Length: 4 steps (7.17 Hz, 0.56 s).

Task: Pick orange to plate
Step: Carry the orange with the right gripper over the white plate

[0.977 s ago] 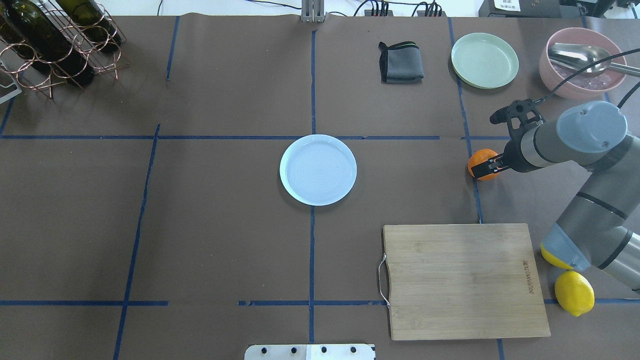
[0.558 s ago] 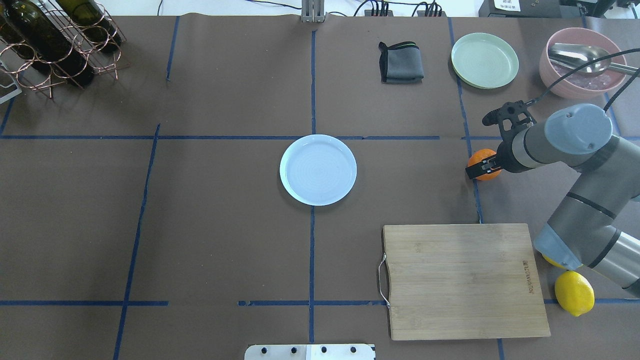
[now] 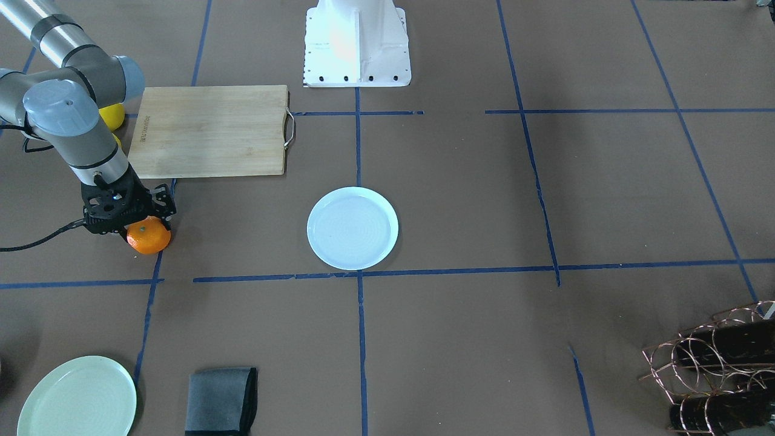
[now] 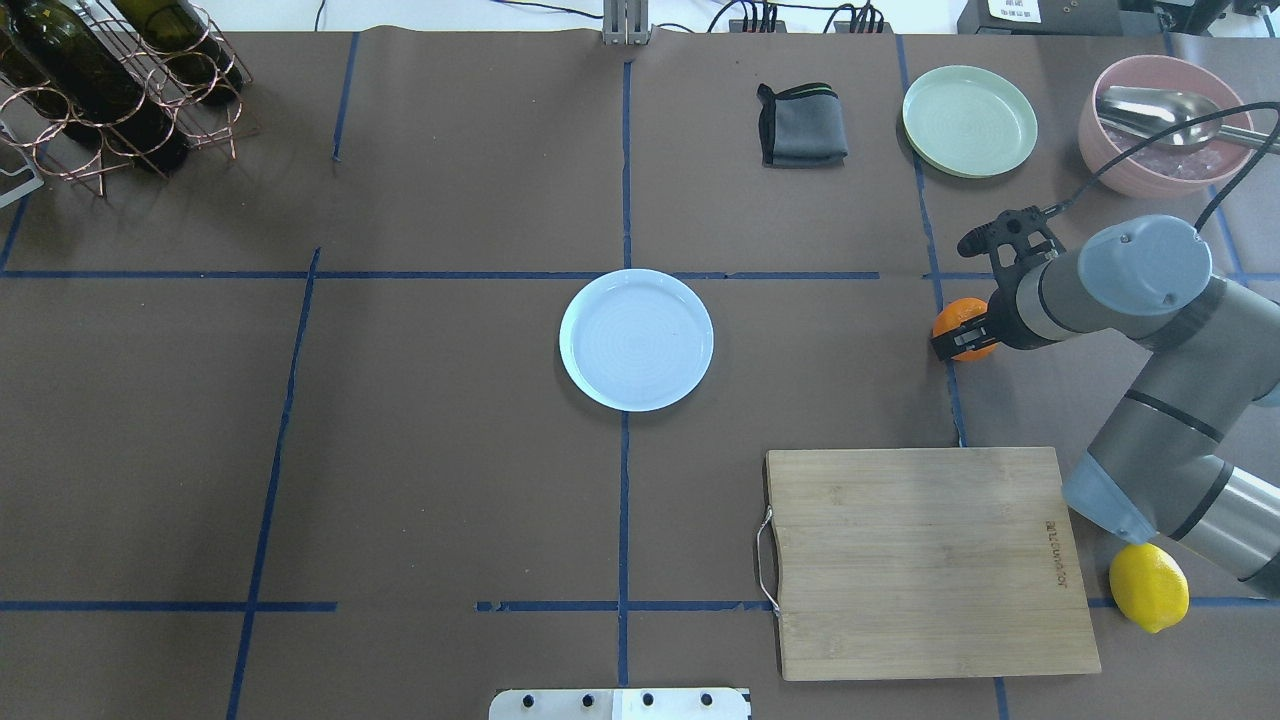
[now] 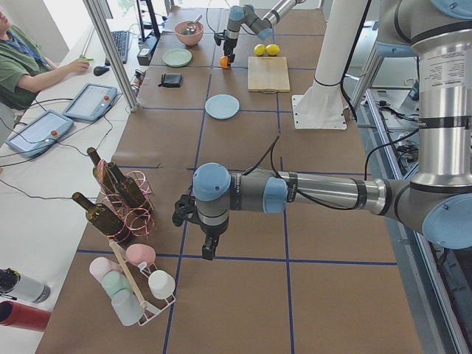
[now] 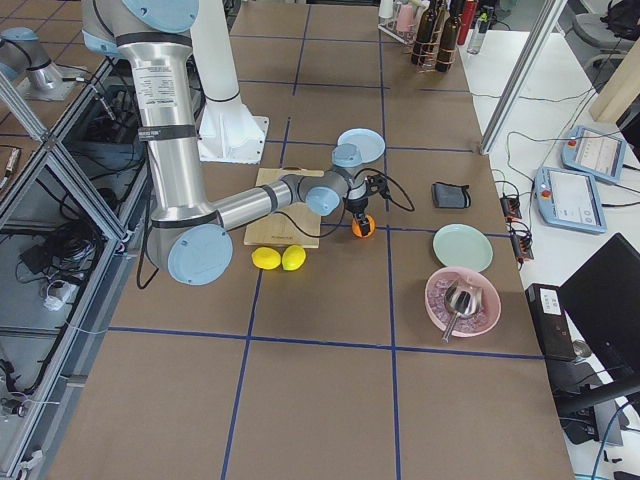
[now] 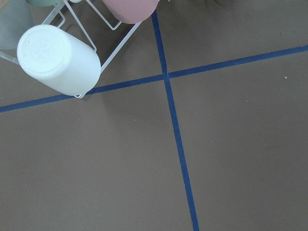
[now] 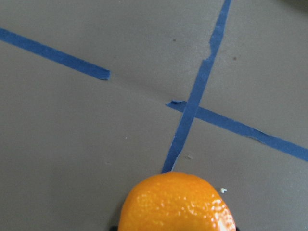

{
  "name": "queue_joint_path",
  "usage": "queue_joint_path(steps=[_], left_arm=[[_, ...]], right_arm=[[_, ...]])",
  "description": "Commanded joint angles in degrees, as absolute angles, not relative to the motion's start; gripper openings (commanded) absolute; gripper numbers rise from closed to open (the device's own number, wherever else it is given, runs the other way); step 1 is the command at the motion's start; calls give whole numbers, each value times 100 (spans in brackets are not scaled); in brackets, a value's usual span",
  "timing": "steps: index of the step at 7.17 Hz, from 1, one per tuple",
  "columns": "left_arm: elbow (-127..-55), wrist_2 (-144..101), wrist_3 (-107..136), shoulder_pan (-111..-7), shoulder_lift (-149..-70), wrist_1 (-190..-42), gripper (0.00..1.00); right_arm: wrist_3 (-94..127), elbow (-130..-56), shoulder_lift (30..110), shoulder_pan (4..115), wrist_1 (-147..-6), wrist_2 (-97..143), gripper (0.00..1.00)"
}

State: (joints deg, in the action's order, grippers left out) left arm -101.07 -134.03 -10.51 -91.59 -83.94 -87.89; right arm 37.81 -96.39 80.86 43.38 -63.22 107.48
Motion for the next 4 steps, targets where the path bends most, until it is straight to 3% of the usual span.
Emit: queue_joint_path(steps=[1,4], left_arm=[[-10107,-13403,-1055,-9167,-8394,-8789,100],[-10160,-13403,-1046,-9167,-8385,-8789,100]], right_arm=[[3823,-9642,7641,4342,-6433,10749,32],[5003,-9468,5686,3765,-8456,10296,38]])
